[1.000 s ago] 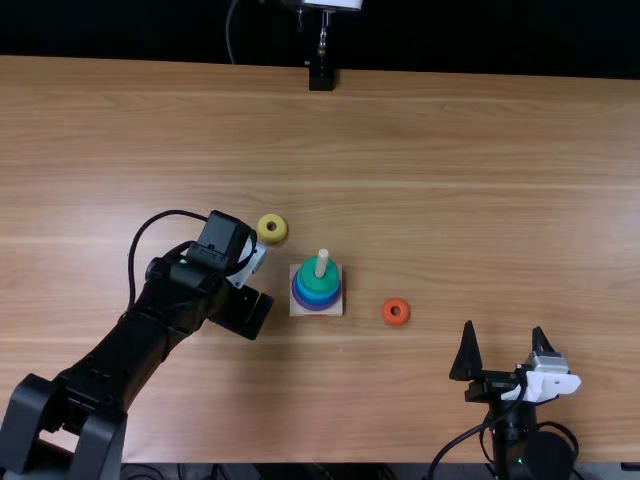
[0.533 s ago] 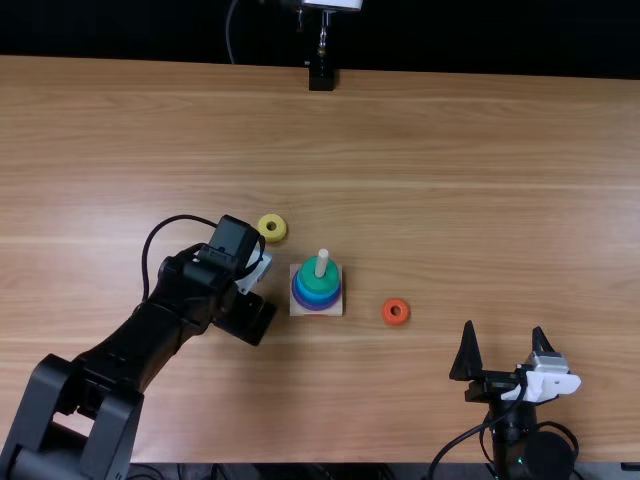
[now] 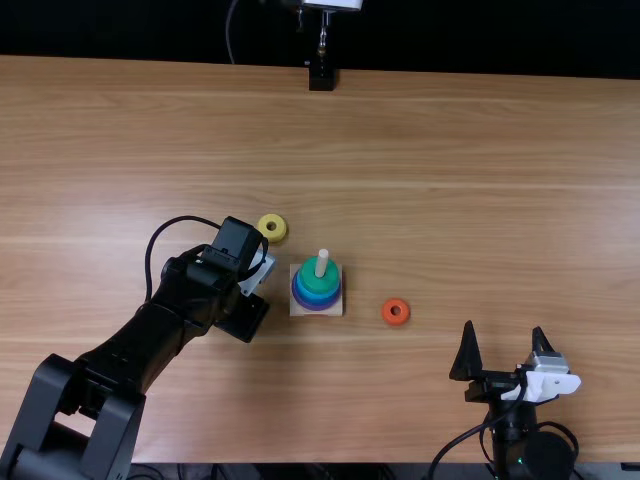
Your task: Build the Hanoi tower: stack the rings onto the peg from bottom to top in this color order: purple, dark blue, light blue, dark green, light green, yellow, orange.
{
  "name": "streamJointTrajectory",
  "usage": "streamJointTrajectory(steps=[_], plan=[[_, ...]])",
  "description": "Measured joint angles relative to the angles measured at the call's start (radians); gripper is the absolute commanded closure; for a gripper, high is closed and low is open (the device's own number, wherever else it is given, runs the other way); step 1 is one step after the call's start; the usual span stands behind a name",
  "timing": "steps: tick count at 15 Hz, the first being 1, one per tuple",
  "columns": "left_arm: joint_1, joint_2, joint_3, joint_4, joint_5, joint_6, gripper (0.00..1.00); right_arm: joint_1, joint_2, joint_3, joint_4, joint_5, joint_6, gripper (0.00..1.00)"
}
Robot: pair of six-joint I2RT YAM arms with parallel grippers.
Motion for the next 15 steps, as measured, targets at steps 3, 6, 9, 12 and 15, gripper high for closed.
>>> streamJointTrajectory(steps=[3, 6, 9, 12, 15], plan=[[0.0, 0.0, 0.021, -0.079, -0.001, 0.0, 1.0, 0.0, 0.0, 0.0, 0.0, 0.0, 0.0, 0.0], [0.0, 0.006, 0.205, -0.298, -0.001, 0.0, 1.0, 0.0, 0.0, 0.0, 0.0, 0.0, 0.0, 0.0], [0.0, 0.006, 0.451, -0.525, -0.001, 0.0, 1.0, 0.0, 0.0, 0.0, 0.0, 0.0, 0.0, 0.0], [0.0, 0.026, 0.711, -0.735, 0.0, -0.003, 1.0, 0.0, 0.0, 0.0, 0.0, 0.0, 0.0, 0.0], [-0.027, 0.106, 0.901, -0.827, 0.0, -0.005, 1.0, 0.0, 0.0, 0.0, 0.0, 0.0, 0.0, 0.0]])
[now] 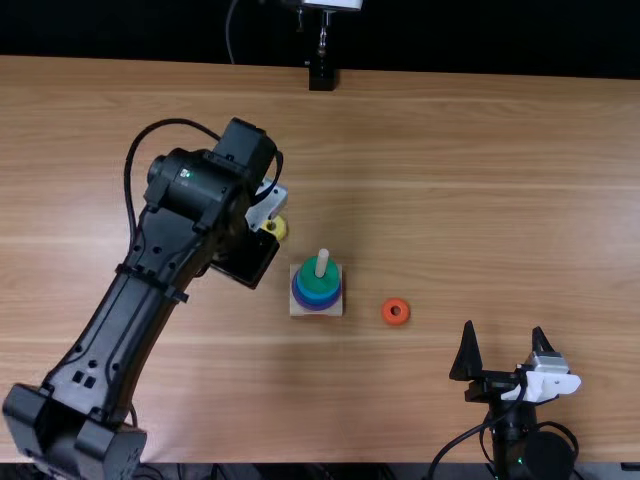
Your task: Build the Hanoi tower: stack the rings onto the peg from bottom to top in this color order: purple, dark blue, light blue, dark green, light green, yellow, orange.
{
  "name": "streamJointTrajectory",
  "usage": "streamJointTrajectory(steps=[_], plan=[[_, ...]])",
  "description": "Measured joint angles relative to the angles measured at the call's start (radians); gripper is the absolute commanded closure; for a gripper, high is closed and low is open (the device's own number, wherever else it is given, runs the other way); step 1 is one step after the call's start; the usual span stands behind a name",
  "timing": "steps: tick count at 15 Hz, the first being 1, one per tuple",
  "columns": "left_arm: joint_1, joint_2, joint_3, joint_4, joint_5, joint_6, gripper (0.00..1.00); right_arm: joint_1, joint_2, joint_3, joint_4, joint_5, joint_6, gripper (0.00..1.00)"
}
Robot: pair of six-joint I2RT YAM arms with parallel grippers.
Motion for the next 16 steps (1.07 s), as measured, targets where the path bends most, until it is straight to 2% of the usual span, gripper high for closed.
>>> streamJointTrajectory(steps=[5, 10, 16], plan=[[-0.118, 0.111, 0.212, -0.003, 0.003, -0.061, 1.0, 0.0, 0.0, 0.0, 0.0, 0.0, 0.0, 0.0], [-0.153, 0.181, 0.283, -0.002, 0.004, -0.103, 1.0, 0.0, 0.0, 0.0, 0.0, 0.0, 0.0, 0.0], [-0.177, 0.22, 0.317, -0.002, 0.003, -0.13, 1.0, 0.0, 0.0, 0.0, 0.0, 0.0, 0.0, 0.0]])
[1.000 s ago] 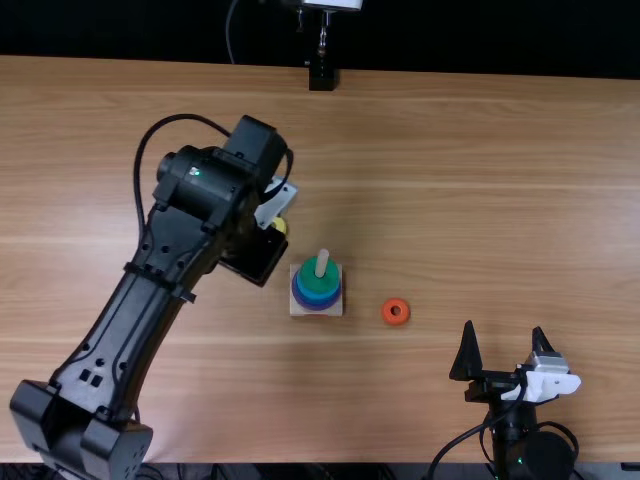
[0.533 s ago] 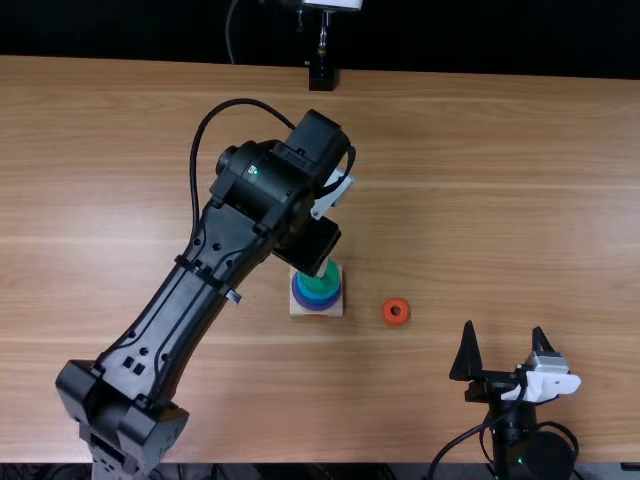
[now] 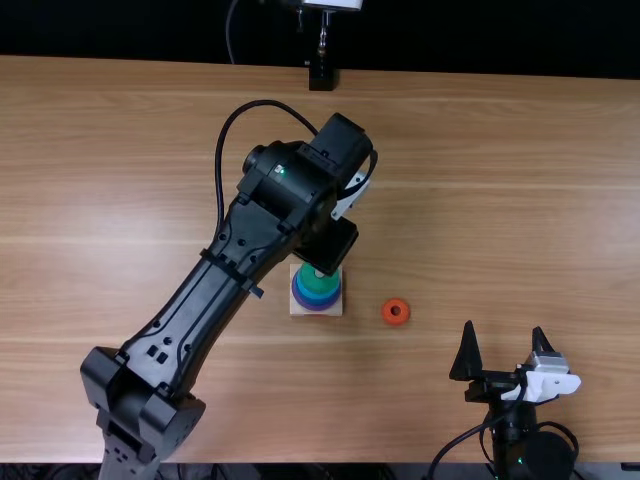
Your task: Build the Hanoi tower: stack the rings onto the peg from bottom to top in this color order: purple, dark blue, light blue, dark green, light green, yellow, orange.
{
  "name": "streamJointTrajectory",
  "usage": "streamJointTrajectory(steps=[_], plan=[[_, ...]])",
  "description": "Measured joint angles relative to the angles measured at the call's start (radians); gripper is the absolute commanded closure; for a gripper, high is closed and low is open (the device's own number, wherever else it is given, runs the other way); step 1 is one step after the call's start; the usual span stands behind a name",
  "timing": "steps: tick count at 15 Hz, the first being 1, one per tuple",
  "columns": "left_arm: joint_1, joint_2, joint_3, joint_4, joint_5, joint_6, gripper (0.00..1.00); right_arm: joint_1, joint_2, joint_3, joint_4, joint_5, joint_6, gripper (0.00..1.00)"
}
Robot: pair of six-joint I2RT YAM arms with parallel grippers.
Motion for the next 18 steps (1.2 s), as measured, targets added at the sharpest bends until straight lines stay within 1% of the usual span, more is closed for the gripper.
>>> streamJointTrajectory(steps=[3, 7, 8, 9, 10, 11, 12, 13, 15, 16, 17, 18], plan=[[-0.019, 0.001, 0.0, 0.0, 0.001, -0.012, 1.0, 0.0, 0.0, 0.0, 0.0, 0.0, 0.001, 0.0], [-0.026, 0.005, 0.0, 0.004, 0.011, -0.023, 1.0, 0.0, 0.0, 0.0, 0.0, 0.0, 0.0, 0.0], [-0.026, 0.005, 0.0, 0.007, 0.013, -0.024, 0.84, 0.0, 0.0, 0.0, 0.0, 0.0, 0.001, 0.0], [-0.026, 0.005, 0.0, 0.008, 0.015, -0.024, 0.53, 0.0, 0.0, 0.0, 0.0, 0.0, 0.0, 0.0], [-0.026, 0.005, 0.0, 0.009, 0.016, -0.025, 0.17, 0.0, 0.0, 0.0, 0.0, 0.0, 0.0, 0.0], [-0.026, 0.005, 0.0, 0.011, 0.016, -0.024, 0.0, 0.0, 0.0, 0.0, 0.0, 0.0, 0.0, 0.0], [-0.026, 0.005, 0.0, 0.011, 0.024, -0.024, 0.0, 0.0, 0.0, 0.0, 0.0, 0.0, 0.001, 0.0], [-0.025, 0.004, 0.0, 0.01, 0.047, -0.024, 0.0, 0.0, 0.0, 0.0, -0.001, 0.0, 0.001, 0.0], [-0.025, 0.005, -0.003, 0.012, 0.109, -0.025, 0.0, 0.0, 0.0, 0.0, 0.0, 0.0, 0.001, 0.0], [-0.025, 0.005, -0.008, 0.018, 0.129, -0.024, 0.0, 0.0, 0.0, 0.0, 0.0, 0.0, 0.001, 0.0], [-0.025, 0.004, -0.01, 0.022, 0.142, -0.023, 0.0, 0.0, 0.0, 0.0, 0.0, 0.0, 0.001, 0.0], [-0.023, 0.005, -0.01, 0.057, 0.149, -0.023, 0.0, 0.0, 0.0, 0.0, 0.0, 0.0, 0.0, 0.0]])
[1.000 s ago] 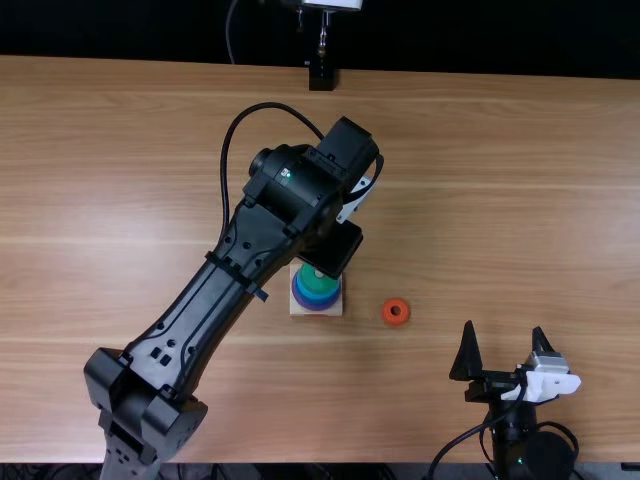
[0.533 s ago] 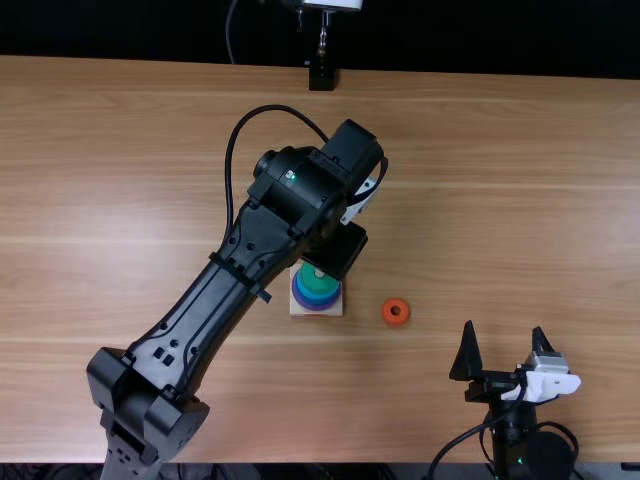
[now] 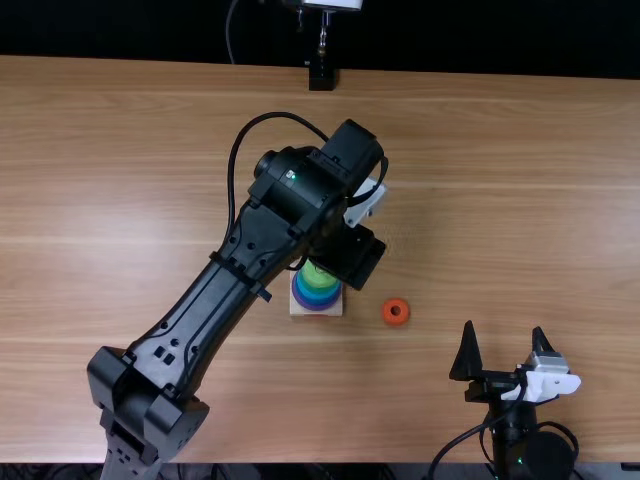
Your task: Build the Hanoi tower: stack the rings onto the peg from bottom to top in this color order: purple, dark blue, light blue, dark green, light green, yellow, orange.
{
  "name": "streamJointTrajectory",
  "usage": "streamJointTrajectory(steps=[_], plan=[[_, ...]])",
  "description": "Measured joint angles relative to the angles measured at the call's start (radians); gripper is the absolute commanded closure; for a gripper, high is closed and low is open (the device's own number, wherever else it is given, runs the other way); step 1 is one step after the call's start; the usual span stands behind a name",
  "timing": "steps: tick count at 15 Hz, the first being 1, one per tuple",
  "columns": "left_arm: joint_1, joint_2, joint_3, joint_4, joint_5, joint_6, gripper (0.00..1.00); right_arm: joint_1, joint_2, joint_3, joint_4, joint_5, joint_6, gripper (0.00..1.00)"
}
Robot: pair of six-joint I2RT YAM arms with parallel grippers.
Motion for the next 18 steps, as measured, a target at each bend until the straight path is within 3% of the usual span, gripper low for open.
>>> streamJointTrajectory(steps=[2, 5, 6, 9, 11, 12, 14, 18], plan=[[0.018, 0.0, 0.0, 0.135, 0.009, 0.0, 0.0, 0.0, 0.0, 0.0, 0.0, 0.0, 0.0, 0.0], [0.084, 0.0, 0.0, 0.27, 0.0, 0.0, 0.0, 0.0, 0.0, 0.0, 0.0, 0.0, 0.0, 0.0], [0.115, 0.0, 0.0, 0.286, -0.014, 0.001, 0.0, 0.0, 0.0, 0.0, 0.0, 0.0, 0.0, 0.0], [0.196, 0.024, 0.0, 0.286, -0.104, 0.007, 0.0, 0.0, 0.0, 0.0, 0.0, 0.0, 0.0, 0.0], [0.224, 0.08, -0.063, 0.293, -0.191, 0.085, 0.0, 0.0, 0.0, 0.0, 0.0, 0.0, 0.0, 0.0], [0.225, 0.114, -0.087, 0.292, -0.214, 0.138, 0.0, 0.0, 0.0, 0.0, 0.0, 0.0, 0.0, 0.0], [0.225, 0.167, -0.133, 0.291, -0.238, 0.213, 0.0, 0.0, 0.0, 0.0, 0.0, 0.0, 0.0, 0.0], [0.225, 0.23, -0.144, 0.293, -0.25, 0.262, 0.0, 0.0, 0.0, 0.0, 0.0, 0.0, 0.0, 0.0]])
